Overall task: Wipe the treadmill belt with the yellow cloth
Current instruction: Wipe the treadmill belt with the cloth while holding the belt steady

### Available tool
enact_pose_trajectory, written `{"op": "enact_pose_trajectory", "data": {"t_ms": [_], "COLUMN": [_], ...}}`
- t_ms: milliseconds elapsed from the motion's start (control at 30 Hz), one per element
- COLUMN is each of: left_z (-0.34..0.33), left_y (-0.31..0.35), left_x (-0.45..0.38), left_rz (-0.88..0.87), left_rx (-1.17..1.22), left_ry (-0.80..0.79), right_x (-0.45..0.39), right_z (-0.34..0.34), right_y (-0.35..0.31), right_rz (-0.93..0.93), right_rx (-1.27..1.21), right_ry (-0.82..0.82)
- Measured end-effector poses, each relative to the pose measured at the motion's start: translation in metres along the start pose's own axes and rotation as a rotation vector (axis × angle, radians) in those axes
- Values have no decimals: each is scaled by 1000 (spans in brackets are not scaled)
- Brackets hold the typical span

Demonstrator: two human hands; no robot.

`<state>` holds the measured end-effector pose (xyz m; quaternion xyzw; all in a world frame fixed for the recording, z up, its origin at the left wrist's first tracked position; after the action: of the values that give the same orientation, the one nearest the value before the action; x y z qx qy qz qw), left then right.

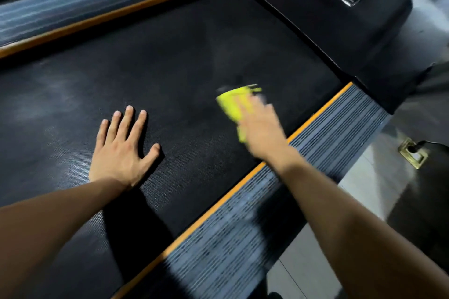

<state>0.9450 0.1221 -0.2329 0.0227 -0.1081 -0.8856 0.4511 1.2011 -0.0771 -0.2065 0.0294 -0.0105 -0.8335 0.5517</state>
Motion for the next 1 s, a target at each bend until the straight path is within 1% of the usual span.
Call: {"op": "enact_pose_trajectory", "data": {"t_ms": [33, 67, 100, 200, 300, 333, 367, 433, 467, 500, 533, 567, 633, 667, 800, 867, 933, 1000], "left_z": [0, -1, -2, -1, -3, -4, -4, -3, -2, -2, -2, -3, -3, -3, -3, -3, -2, -1], "left_y": [0, 1, 1, 0, -1, -1, 0, 1, 1, 1, 0, 0, -1, -1, 1, 3, 3, 4], "left_x": [1, 1, 1, -1, 0, -1, -1, 0, -1, 0, 0, -1, -2, -3, -1, -1, 1, 3], "left_rz": [2, 3, 3, -4, -6, -5, -5, -5, -4, -3, -6, -9, -8, -9, -5, 3, 8, 11], "left_rx": [0, -4, -9, -14, -20, -22, -24, -24, -19, -15, -14, -15, -24, -33, -47, -57, -80, -91], "left_ry": [0, 3, 6, 7, 0, -1, -5, -9, -7, -4, 0, 6, 6, 0, 6, 13, 7, -2], "right_x": [1, 1, 1, -3, -2, 0, 3, 14, 19, 24, 30, 33, 28, 24, -8, -20, -26, -22], "right_z": [2, 4, 4, 4, 14, 19, 24, 29, 24, 16, 10, 7, 8, 6, -2, -4, -4, -5], "right_y": [31, 55, 68, 65, 35, 17, -6, -66, -96, -119, -134, -136, -116, -97, 30, 76, 86, 72], "right_rz": [-155, -267, -327, -388, -437, -425, -363, -152, -13, 106, 181, 216, 201, 155, -214, -283, -316, -341], "right_rx": [-25, -89, -140, -188, -278, -281, -241, -209, -232, -272, -313, -333, -332, -297, -187, -231, -281, -277], "right_ry": [-50, -110, -163, -155, -164, -168, -98, 94, 119, 62, -6, -47, -24, -15, -27, -51, -14, 65]}}
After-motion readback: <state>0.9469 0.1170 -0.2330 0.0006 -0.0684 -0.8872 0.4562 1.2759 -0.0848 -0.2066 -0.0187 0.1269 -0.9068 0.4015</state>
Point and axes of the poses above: each hand's wrist, its own x-axis away from the middle knuckle, its own z-axis out of the back of the hand, y = z × x, the point moved 2 cm from there along -x, towards the middle knuckle, and after that the axes turned 14 degrees about z, right-handed, at the moved point
